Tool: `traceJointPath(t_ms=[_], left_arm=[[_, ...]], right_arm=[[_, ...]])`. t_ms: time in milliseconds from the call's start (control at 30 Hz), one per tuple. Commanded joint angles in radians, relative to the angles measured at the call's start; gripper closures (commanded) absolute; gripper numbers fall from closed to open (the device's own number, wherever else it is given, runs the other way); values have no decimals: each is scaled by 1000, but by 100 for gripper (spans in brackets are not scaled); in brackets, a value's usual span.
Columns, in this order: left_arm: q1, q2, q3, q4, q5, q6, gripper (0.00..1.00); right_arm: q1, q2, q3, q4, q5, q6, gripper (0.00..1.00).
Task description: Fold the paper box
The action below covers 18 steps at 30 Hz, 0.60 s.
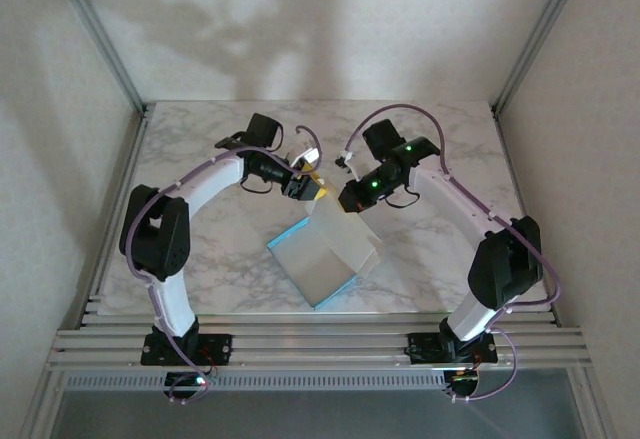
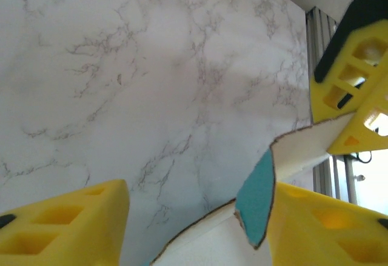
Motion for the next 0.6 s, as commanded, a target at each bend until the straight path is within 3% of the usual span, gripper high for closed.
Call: traceJointPath(t_ms=[0, 567], left_arm=[[-8, 11, 27, -62, -19, 36, 46], [-39, -10, 11, -71, -176, -44, 70]], right_arm=[[-7, 12, 38, -20, -4, -17, 100], [-10, 29, 47, -26, 48, -14, 100]])
